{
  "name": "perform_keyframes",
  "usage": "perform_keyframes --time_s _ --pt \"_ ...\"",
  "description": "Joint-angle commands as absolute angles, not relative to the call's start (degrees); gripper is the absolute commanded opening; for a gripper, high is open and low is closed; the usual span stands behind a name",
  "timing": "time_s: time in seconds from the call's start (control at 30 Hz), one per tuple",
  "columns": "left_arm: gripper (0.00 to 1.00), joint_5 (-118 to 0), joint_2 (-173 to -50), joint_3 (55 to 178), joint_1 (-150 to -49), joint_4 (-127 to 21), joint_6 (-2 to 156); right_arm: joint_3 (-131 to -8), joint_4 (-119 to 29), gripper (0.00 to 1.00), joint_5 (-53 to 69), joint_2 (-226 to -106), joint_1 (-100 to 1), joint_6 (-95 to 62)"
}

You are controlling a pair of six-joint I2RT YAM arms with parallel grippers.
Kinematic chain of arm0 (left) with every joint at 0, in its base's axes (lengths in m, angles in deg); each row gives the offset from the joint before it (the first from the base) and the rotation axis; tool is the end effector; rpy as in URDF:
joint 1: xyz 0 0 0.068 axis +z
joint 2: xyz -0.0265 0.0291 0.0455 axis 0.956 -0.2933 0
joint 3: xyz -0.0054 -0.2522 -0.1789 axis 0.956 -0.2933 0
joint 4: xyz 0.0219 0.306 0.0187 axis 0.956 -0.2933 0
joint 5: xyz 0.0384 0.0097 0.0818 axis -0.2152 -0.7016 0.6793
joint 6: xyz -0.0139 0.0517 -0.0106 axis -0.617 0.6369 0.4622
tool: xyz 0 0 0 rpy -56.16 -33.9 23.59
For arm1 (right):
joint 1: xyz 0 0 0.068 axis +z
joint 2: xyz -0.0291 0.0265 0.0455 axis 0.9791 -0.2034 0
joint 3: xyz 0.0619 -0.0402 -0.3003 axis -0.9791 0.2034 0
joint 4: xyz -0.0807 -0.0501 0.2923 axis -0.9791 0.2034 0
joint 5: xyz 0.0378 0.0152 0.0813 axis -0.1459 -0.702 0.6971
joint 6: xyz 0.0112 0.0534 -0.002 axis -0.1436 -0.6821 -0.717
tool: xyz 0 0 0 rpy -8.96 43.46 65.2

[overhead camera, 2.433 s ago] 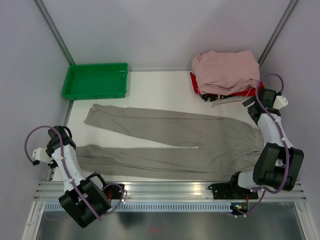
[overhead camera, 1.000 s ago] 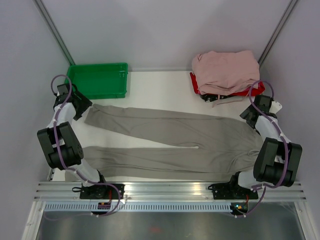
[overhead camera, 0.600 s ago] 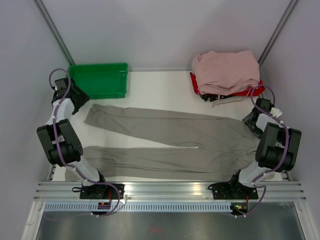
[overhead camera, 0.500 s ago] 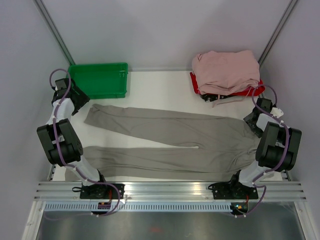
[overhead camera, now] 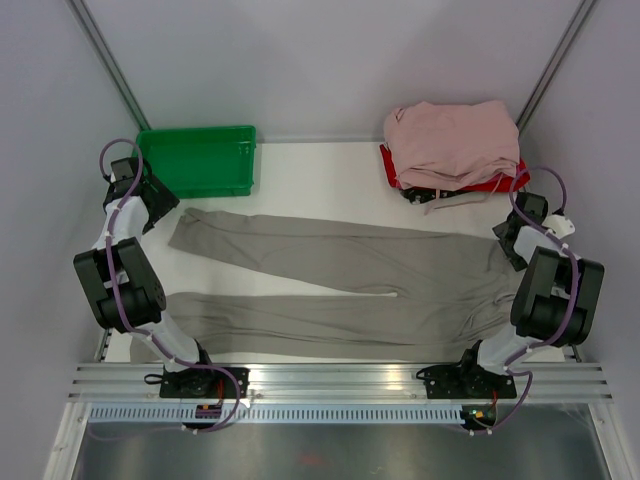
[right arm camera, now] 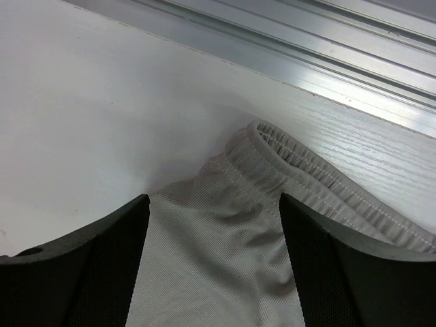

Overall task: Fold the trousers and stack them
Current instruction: Flatten the trousers out

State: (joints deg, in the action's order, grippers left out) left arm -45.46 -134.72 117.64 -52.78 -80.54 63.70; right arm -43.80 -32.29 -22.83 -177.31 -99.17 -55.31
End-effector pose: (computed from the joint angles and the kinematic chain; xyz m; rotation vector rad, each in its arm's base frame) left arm 0.3981 0.1500 0.2568 -0.9838 2.2402 0.0781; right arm 0.3227 -0.1386 0.1723 1.4791 1.9628 -0.3208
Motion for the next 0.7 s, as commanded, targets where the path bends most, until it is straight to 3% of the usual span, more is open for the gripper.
perform_keyframes --time_s 0.0,0.17,0.37,0.67 --pt "0.82 -44.98 -134.83 119.60 -52.73 -81.02 65.77 -48.94 -27.16 0.84 -23.72 -174.04 -99.36 -55.94" --pt "0.82 -44.98 -135.45 119.78 -52.64 -80.40 65.69 -48.25 -27.15 0.84 -25.90 -171.04 -99.36 -55.15" --pt "0.82 -47.09 -137.30 121.88 -52.64 -81.10 66.04 -49.92 -27.06 0.83 -24.15 -175.96 -99.36 -56.98" --pt "0.84 -48.31 -137.47 121.45 -52.73 -80.67 69.11 -50.62 -30.58 0.66 -23.19 -181.76 -99.36 -58.14"
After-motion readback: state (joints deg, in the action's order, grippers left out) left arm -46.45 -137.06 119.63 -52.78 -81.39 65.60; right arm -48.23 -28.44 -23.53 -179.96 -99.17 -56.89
